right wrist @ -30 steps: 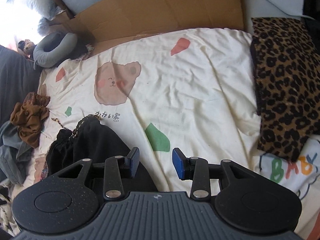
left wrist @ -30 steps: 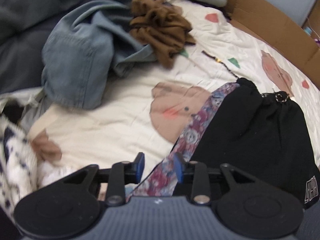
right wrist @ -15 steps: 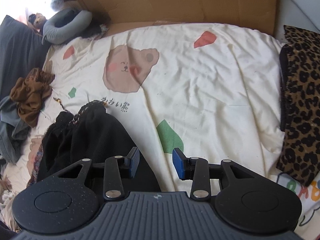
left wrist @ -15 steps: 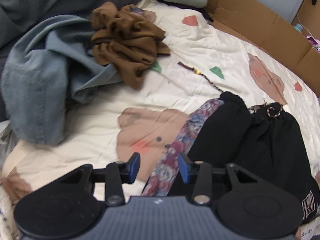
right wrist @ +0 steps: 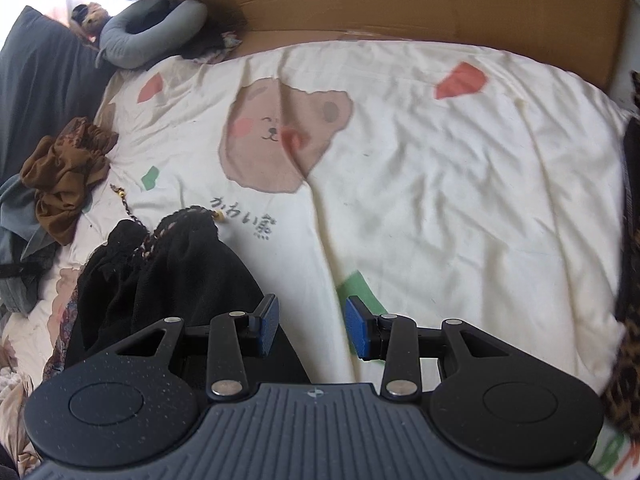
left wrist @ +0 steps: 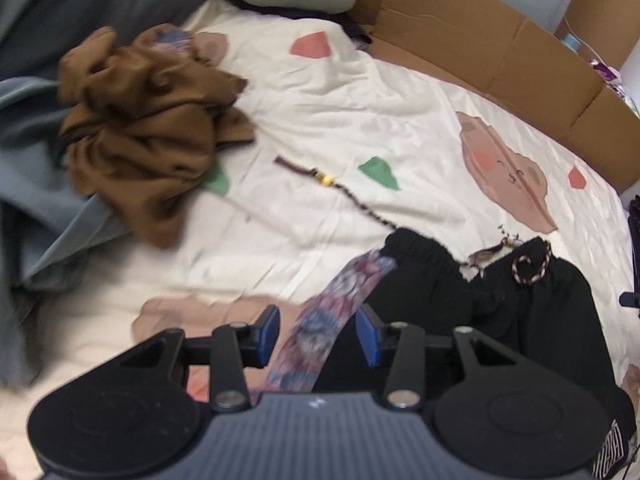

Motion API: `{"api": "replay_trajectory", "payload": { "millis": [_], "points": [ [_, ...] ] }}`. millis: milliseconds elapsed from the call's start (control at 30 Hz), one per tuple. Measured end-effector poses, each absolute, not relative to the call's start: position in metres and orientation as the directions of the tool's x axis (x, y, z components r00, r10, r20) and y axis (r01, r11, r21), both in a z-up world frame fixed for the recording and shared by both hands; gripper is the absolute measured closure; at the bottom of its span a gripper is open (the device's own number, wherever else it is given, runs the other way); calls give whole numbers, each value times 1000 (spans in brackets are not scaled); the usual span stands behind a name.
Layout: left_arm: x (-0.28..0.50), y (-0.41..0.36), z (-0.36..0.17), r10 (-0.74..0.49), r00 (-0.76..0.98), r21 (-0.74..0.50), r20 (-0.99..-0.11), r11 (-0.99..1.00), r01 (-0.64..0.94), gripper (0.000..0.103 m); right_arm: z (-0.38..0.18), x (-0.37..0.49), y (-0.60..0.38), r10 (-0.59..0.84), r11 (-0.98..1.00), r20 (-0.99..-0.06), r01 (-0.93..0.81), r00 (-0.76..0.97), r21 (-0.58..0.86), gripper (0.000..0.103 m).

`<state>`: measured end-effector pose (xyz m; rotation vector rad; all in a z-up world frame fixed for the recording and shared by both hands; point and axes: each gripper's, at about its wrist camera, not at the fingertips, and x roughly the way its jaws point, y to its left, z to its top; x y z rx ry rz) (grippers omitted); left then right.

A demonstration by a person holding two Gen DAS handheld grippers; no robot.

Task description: Fold clothes

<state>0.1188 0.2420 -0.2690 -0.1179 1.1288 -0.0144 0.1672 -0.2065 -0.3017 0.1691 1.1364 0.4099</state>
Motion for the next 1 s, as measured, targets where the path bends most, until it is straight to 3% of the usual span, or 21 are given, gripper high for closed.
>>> {"api": "replay_trajectory", "payload": {
  "millis": [600, 900, 1000],
  "points": [
    [168, 216, -343, -94, 431, -71, -898, 995, 70, 57, -357, 202, -162, 405, 903, -856, -286, 321, 321, 59],
    [164, 194, -358, -105, 424, -48, -899, 989, 142, 55, -352, 187, -144, 473, 869, -823, -316, 313, 380, 59],
    [163, 191, -361, -77, 436, -12, -897, 989, 148, 46, -351, 175, -131, 499, 846, -818, -364, 287, 389, 57]
  ]
}}
